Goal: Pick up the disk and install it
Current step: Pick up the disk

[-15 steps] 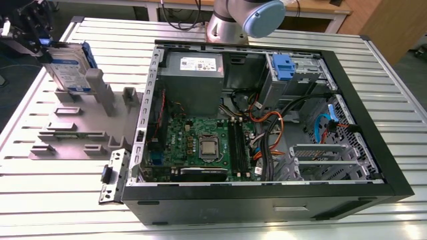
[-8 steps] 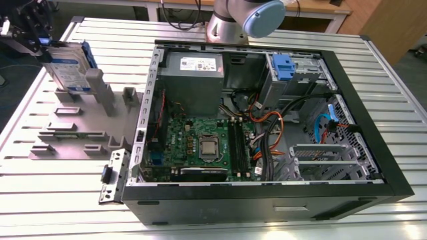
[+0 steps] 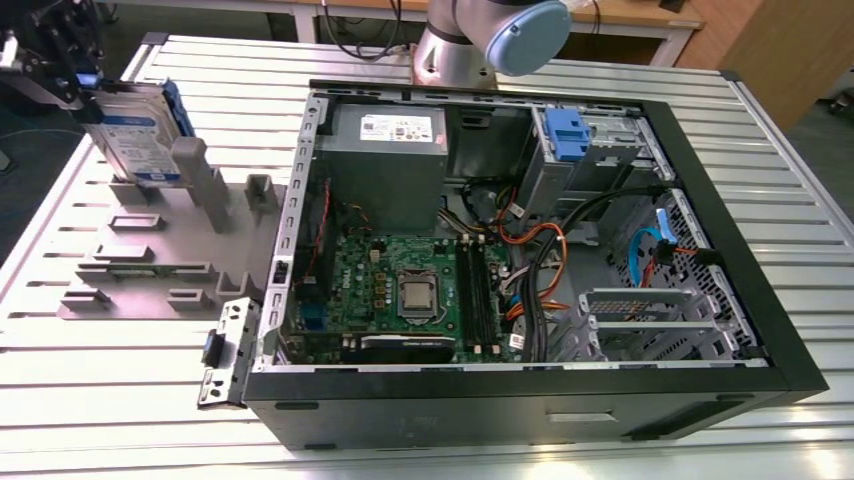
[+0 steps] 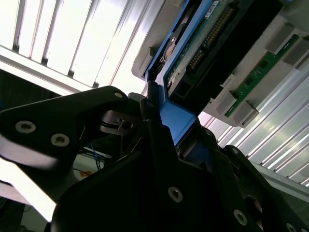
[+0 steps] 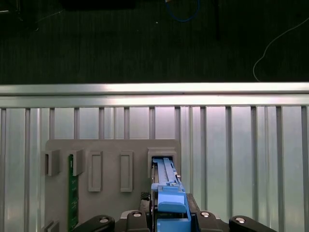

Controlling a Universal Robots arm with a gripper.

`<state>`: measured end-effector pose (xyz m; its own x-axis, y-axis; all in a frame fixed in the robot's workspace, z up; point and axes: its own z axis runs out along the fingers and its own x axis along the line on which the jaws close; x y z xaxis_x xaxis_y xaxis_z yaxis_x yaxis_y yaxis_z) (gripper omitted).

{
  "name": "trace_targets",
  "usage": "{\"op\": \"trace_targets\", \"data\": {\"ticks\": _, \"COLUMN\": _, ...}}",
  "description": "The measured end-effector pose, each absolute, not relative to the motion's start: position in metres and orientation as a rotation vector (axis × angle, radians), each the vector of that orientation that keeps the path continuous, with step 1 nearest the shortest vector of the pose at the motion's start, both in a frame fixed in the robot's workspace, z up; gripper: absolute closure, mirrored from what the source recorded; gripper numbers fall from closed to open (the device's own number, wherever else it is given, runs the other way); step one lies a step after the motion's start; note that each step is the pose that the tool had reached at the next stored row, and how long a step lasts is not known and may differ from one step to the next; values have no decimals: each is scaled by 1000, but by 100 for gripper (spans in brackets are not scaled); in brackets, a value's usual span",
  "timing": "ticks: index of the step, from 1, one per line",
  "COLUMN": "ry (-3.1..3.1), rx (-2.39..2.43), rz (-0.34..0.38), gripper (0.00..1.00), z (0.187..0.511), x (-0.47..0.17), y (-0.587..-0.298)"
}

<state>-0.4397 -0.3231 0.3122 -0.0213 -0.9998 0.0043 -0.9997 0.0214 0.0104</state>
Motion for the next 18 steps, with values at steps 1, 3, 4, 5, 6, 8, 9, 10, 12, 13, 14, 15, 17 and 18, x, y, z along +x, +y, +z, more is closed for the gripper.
{"op": "trace_targets", "data": {"ticks": 1, "ry": -2238, "rx": 2190, "rz": -7, "gripper": 64, "z": 312, "x": -440, "y": -323}}
{"op": "trace_targets", "data": {"ticks": 3, "ry": -2238, "rx": 2190, "rz": -7, "gripper": 64, "z": 313, "x": -440, "y": -323}}
{"op": "trace_targets", "data": {"ticks": 4, "ry": -2238, "rx": 2190, "rz": -7, "gripper": 64, "z": 313, "x": -440, "y": -323}}
{"op": "trace_targets", "data": {"ticks": 5, "ry": -2238, "rx": 2190, "rz": -7, "gripper": 64, "z": 313, "x": -440, "y": -323}}
{"op": "trace_targets", "data": {"ticks": 6, "ry": -2238, "rx": 2190, "rz": -7, "gripper": 64, "z": 314, "x": -440, "y": -323}}
{"op": "trace_targets", "data": {"ticks": 8, "ry": -2238, "rx": 2190, "rz": -7, "gripper": 64, "z": 314, "x": -440, "y": -323}}
{"op": "trace_targets", "data": {"ticks": 9, "ry": -2238, "rx": 2190, "rz": -7, "gripper": 64, "z": 314, "x": -440, "y": -323}}
{"op": "trace_targets", "data": {"ticks": 10, "ry": -2238, "rx": 2190, "rz": -7, "gripper": 64, "z": 315, "x": -440, "y": -323}}
{"op": "trace_targets", "data": {"ticks": 12, "ry": -2238, "rx": 2190, "rz": -7, "gripper": 64, "z": 315, "x": -440, "y": -323}}
{"op": "trace_targets", "data": {"ticks": 13, "ry": -2238, "rx": 2190, "rz": -7, "gripper": 64, "z": 315, "x": -440, "y": -323}}
{"op": "trace_targets", "data": {"ticks": 14, "ry": -2238, "rx": 2190, "rz": -7, "gripper": 64, "z": 316, "x": -440, "y": -323}}
{"op": "trace_targets", "data": {"ticks": 15, "ry": -2238, "rx": 2190, "rz": -7, "gripper": 64, "z": 316, "x": -440, "y": -323}}
{"op": "trace_targets", "data": {"ticks": 17, "ry": -2238, "rx": 2190, "rz": -7, "gripper": 64, "z": 317, "x": -440, "y": -323}}
{"op": "trace_targets", "data": {"ticks": 18, "ry": -2238, "rx": 2190, "rz": -7, "gripper": 64, "z": 317, "x": -440, "y": -323}}
